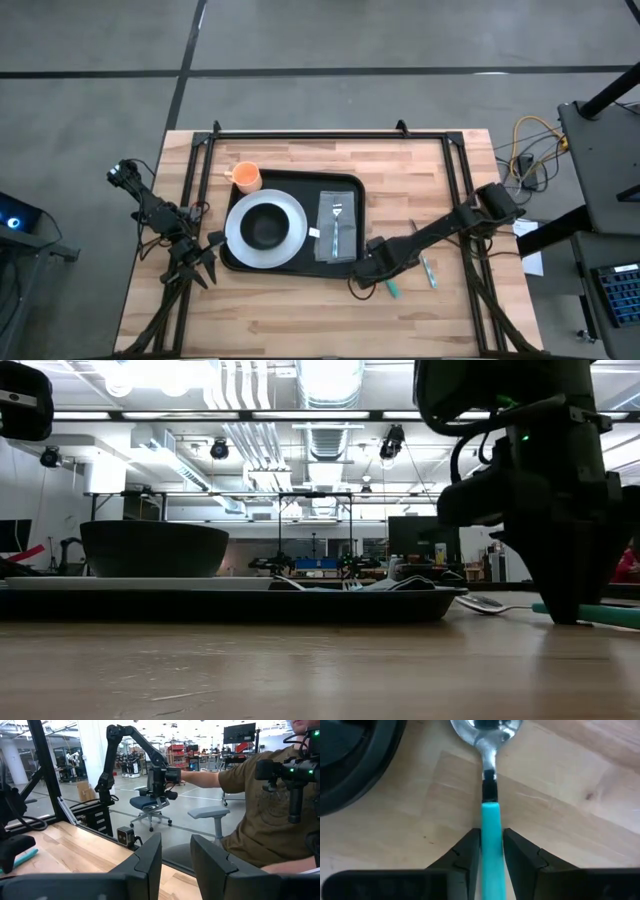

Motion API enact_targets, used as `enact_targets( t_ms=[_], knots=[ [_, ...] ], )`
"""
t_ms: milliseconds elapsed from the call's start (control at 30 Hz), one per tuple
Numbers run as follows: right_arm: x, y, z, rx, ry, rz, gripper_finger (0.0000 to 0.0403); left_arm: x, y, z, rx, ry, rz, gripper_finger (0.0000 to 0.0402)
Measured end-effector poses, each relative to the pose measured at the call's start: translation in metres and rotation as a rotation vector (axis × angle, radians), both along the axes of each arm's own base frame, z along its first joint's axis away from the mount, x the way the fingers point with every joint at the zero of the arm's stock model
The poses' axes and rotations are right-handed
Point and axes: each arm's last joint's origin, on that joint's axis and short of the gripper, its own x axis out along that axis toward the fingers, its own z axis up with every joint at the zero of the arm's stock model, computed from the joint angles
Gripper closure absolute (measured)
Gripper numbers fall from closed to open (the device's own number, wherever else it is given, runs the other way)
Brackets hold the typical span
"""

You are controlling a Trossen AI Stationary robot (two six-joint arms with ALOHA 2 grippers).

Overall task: Set up tray
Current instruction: Put the blue spoon on top of the gray napkin to the left of the blue fork

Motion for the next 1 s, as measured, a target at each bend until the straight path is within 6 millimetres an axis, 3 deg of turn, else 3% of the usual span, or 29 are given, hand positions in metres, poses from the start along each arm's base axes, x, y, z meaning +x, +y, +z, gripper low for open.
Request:
enact_targets(
  t_ms=[200, 800, 1000],
  knots=[
    [0.0017, 0.0009, -0.0100, -0.001, 0.034, -0.028, 0.0316, 0.0000, 0.0000, 0.0000, 0.000, 0.000, 0.000, 0.0316],
    [0.0007, 0.0005, -0.0012, 0.010, -0.006, -0.047, 0.0335, 0.0000, 0.0000, 0.0000, 0.000, 0.000, 0.000, 0.0316],
    [0.0006, 0.0010, -0.0008, 0.031, 0.000, -0.048, 0.0366, 0.0000, 0.0000, 0.0000, 0.000, 0.000, 0.000, 0.0316]
  ],
)
